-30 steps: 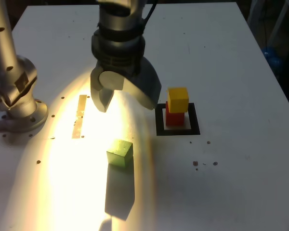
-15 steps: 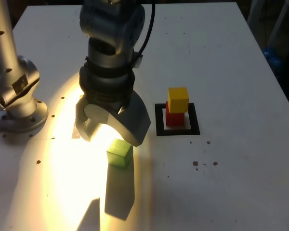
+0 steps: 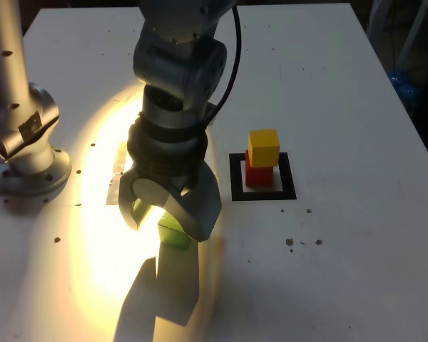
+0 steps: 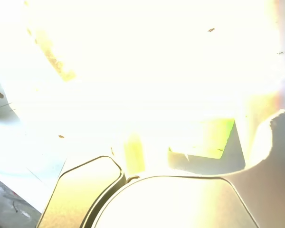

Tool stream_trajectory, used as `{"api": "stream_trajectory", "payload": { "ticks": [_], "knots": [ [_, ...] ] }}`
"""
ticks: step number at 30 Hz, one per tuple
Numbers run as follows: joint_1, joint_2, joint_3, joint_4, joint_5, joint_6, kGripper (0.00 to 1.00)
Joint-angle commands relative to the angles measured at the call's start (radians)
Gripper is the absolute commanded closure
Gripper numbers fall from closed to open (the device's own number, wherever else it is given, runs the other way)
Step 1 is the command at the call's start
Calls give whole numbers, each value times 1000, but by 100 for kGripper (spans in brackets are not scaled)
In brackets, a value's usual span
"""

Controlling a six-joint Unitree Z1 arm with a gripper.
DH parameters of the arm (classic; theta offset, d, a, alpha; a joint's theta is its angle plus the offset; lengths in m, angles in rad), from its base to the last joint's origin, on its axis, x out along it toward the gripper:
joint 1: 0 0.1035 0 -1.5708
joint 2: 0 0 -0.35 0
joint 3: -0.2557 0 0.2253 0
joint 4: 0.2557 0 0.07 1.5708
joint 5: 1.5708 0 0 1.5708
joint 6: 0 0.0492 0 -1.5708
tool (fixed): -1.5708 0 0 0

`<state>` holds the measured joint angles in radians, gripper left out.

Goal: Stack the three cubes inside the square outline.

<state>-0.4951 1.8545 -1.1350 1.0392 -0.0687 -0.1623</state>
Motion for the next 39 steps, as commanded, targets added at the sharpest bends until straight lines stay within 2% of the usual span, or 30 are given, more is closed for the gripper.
{"api": "stream_trajectory", "payload": {
  "ticks": [1,4,8,28,33,39],
  "knots": [
    [-2,10,3,-3,0,-6,40],
    [-2,14,3,-11,8,-11,55],
    [-2,16,0,-20,17,-12,65],
    [-2,9,-7,-2,15,-12,67],
    [4,-7,-57,70,31,-12,67],
    [50,-33,-212,236,71,-5,67]
  ]
}}
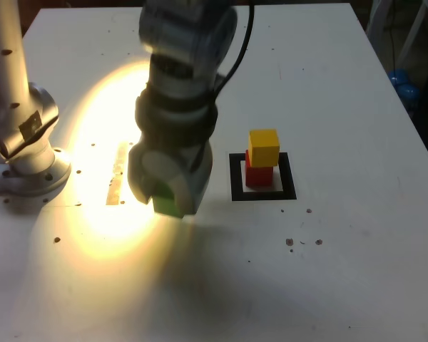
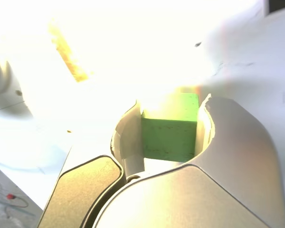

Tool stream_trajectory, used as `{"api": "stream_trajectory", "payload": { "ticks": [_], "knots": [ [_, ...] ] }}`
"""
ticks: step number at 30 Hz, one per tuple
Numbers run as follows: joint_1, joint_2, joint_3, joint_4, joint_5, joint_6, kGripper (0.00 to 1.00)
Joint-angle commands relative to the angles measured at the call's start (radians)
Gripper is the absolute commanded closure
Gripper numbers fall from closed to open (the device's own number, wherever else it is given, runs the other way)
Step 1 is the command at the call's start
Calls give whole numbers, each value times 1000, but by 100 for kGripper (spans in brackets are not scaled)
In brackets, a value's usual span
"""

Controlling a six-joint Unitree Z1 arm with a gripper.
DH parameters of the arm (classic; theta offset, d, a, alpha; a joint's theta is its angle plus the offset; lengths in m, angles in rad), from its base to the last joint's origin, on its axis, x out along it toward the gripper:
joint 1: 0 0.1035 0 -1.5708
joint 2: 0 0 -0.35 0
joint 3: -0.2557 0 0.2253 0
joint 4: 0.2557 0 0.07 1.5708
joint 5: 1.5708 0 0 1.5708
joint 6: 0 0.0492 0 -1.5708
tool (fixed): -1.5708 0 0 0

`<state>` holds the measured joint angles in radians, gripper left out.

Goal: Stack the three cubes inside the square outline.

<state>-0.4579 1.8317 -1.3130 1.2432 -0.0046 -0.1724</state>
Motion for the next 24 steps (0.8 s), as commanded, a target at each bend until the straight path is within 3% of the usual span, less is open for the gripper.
{"api": "stream_trajectory", "payload": {
  "ticks": [1,10,24],
  "knots": [
    [25,-13,-66,61,12,9,67],
    [179,5,-291,213,19,81,66],
    [380,95,-467,260,-8,180,66]
  ]
}}
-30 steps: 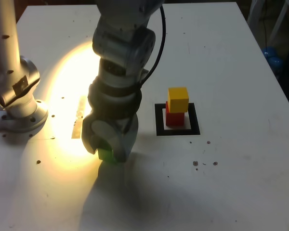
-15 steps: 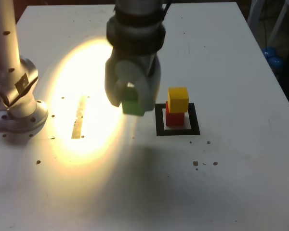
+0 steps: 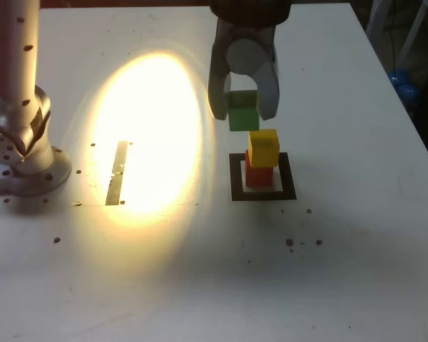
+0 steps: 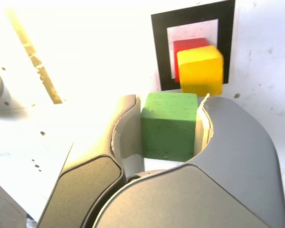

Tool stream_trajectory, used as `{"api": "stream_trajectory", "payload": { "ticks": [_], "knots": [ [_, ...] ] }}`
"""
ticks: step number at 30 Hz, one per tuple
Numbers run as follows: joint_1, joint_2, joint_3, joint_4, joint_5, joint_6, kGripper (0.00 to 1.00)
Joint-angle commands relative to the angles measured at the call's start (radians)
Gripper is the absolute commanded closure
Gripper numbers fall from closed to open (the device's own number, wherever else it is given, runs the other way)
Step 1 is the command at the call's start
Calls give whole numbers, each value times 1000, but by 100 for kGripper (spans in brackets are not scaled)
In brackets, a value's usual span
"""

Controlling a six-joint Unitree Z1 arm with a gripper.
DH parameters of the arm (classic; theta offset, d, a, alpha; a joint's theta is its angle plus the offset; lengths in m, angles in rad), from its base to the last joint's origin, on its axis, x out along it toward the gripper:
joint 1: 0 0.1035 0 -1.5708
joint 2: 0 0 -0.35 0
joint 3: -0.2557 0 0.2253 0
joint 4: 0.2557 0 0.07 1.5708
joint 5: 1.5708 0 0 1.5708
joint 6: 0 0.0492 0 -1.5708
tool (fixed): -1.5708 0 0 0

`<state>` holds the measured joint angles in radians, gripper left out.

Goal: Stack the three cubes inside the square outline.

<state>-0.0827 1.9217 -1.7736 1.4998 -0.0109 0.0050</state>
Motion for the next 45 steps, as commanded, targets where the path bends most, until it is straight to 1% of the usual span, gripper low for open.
{"api": "stream_trajectory", "payload": {
  "ticks": [1,13,21,23,24,25,30,31,32,40,45],
  "knots": [
    [9,9,-9,2,-3,4,66],
    [17,74,-40,-25,-21,15,66],
    [20,97,-47,-42,-19,17,66],
    [23,99,-42,-48,-17,17,65],
    [25,100,-38,-51,-16,17,62],
    [26,100,-34,-54,-15,17,57],
    [33,98,-10,-71,-13,21,11],
    [33,97,-7,-73,-12,22,4],
    [33,97,-5,-74,-11,22,1],
    [34,70,0,-74,0,21,0],
    [34,-9,36,-70,27,18,0]
  ]
}}
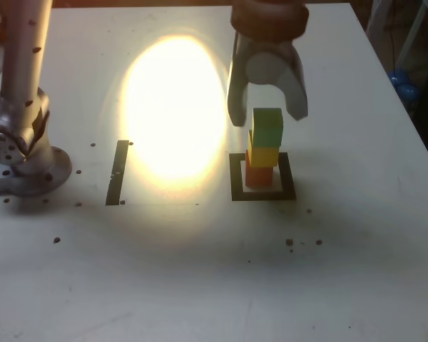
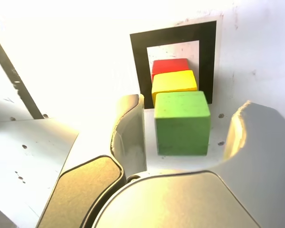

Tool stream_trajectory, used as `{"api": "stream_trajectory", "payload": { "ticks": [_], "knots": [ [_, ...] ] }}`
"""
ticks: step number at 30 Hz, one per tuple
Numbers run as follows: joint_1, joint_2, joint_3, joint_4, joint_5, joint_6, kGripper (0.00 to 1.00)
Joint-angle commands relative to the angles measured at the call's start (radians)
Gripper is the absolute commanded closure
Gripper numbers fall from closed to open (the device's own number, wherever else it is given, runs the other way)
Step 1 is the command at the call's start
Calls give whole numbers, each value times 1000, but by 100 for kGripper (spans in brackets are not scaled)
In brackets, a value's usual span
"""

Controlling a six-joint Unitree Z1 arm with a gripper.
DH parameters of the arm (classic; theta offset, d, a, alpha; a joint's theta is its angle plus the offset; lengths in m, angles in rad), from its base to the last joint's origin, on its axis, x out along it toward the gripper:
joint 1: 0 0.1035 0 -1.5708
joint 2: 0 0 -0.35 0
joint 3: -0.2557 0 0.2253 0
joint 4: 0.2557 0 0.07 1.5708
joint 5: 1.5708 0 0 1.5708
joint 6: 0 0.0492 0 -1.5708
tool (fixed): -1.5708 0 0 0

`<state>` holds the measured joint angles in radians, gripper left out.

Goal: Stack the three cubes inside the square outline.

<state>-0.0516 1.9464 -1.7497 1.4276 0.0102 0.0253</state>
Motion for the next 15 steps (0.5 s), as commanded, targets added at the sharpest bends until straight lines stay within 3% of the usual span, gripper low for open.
{"api": "stream_trajectory", "payload": {
  "ticks": [1,7,15],
  "knots": [
    [3,-54,28,3,10,-3,0],
    [4,-179,202,-18,19,-12,1],
    [4,-318,531,-144,13,-22,1]
  ]
}}
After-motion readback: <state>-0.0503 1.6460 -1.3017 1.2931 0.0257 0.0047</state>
